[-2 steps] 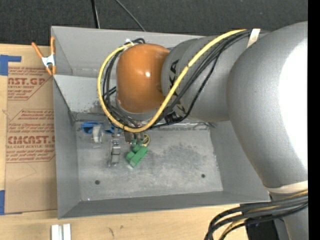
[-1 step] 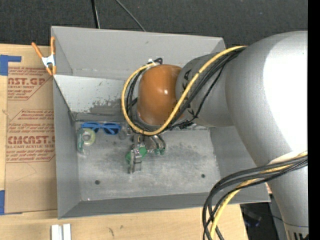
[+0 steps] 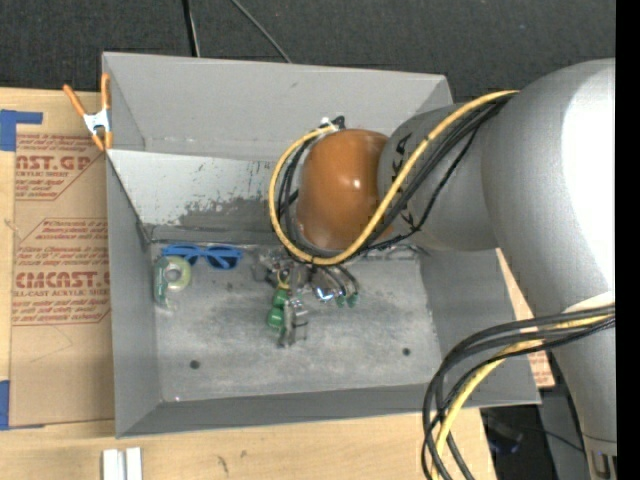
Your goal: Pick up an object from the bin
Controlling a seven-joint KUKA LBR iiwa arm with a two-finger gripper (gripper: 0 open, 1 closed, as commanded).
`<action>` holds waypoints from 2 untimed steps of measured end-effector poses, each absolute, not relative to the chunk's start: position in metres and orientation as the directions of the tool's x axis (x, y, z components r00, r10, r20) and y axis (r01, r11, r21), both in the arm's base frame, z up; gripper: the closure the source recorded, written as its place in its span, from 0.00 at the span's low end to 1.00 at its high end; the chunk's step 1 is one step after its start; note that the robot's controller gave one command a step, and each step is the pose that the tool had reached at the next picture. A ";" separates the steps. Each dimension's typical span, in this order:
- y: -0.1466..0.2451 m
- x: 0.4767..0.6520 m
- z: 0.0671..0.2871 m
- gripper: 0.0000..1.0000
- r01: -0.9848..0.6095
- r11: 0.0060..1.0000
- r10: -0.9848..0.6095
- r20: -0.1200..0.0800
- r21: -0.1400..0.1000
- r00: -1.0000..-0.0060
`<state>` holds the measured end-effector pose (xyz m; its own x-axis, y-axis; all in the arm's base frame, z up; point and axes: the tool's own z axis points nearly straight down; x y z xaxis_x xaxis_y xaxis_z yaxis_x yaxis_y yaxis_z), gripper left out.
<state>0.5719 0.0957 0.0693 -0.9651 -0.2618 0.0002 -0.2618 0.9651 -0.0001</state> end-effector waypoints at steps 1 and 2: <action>0.097 0.572 0.070 1.00 -0.262 0.965 -0.262 -0.001 0.002 -0.965; 0.097 0.572 0.070 0.00 -0.262 0.965 -0.262 -0.001 0.002 -0.965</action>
Offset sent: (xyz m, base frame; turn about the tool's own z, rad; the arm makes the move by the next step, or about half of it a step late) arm 0.0000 0.0000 0.0000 0.0000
